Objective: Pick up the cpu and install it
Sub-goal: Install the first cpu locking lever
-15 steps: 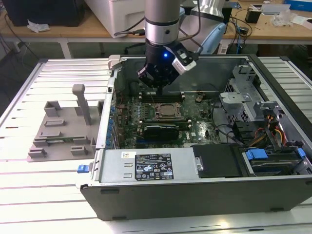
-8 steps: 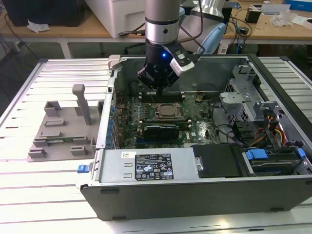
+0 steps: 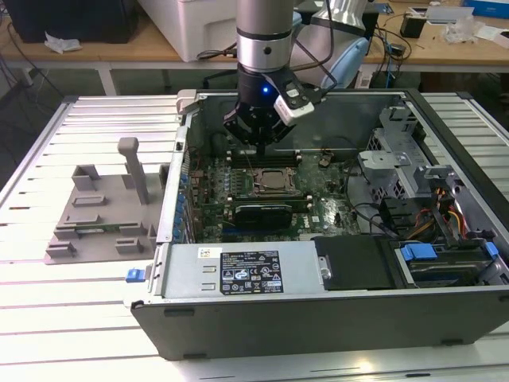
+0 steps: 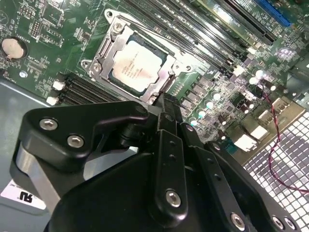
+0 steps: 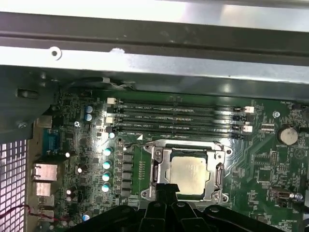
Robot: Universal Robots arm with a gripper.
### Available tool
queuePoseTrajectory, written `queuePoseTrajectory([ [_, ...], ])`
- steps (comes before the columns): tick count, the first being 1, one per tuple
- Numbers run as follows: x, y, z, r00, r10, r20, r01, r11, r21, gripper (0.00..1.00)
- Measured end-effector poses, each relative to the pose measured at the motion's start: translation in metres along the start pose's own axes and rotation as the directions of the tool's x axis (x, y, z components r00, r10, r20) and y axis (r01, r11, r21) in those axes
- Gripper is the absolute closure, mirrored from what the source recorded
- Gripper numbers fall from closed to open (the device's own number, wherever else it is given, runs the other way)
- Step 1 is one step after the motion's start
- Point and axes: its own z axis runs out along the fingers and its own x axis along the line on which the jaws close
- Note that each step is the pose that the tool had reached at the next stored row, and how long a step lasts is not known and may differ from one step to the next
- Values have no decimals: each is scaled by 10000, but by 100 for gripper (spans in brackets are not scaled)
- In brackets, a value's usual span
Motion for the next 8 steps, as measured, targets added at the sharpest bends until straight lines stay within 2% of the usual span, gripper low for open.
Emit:
queuePoseTrajectory([
  [5,188,11,-1,10000,6,3,-6,10000,-22,89],
  [8,355,49,-3,10000,7,4,-7,10000,-61,89],
])
